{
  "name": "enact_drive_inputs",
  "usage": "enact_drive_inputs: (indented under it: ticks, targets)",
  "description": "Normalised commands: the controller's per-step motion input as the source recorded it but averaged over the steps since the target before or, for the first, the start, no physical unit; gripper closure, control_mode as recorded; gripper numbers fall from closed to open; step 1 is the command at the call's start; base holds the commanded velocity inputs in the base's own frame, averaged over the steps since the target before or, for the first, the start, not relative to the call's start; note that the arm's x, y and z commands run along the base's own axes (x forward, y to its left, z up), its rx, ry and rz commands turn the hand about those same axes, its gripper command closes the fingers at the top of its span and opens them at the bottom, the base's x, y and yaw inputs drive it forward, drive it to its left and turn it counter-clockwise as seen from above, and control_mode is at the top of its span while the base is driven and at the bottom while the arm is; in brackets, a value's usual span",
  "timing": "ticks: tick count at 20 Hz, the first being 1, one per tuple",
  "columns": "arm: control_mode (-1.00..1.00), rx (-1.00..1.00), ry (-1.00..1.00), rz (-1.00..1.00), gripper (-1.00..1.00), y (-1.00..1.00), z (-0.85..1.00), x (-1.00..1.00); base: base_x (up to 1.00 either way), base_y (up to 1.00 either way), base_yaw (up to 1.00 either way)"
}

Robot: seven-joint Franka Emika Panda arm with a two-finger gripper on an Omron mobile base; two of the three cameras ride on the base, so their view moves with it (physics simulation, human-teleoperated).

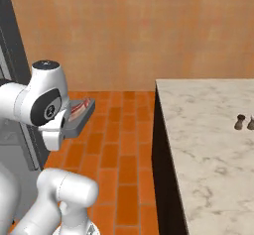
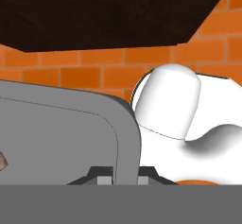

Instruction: Take the meat container that has the steak and place it on the second highest rack of the freezer. Then take the vegetable container that has the corn and garlic and place it on the highest rack of the freezer.

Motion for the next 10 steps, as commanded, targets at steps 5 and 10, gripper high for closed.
enact_drive_inputs:
  ticks: [5, 10]
  targets:
    - [1.0, 0.0, 0.0, 0.0, 1.0, 0.0, 0.0, 0.0, 0.95, -0.27, 0.21]
    - [1.0, 0.0, 0.0, 0.0, 1.0, 0.0, 0.0, 0.0, 0.9, -0.22, 0.2]
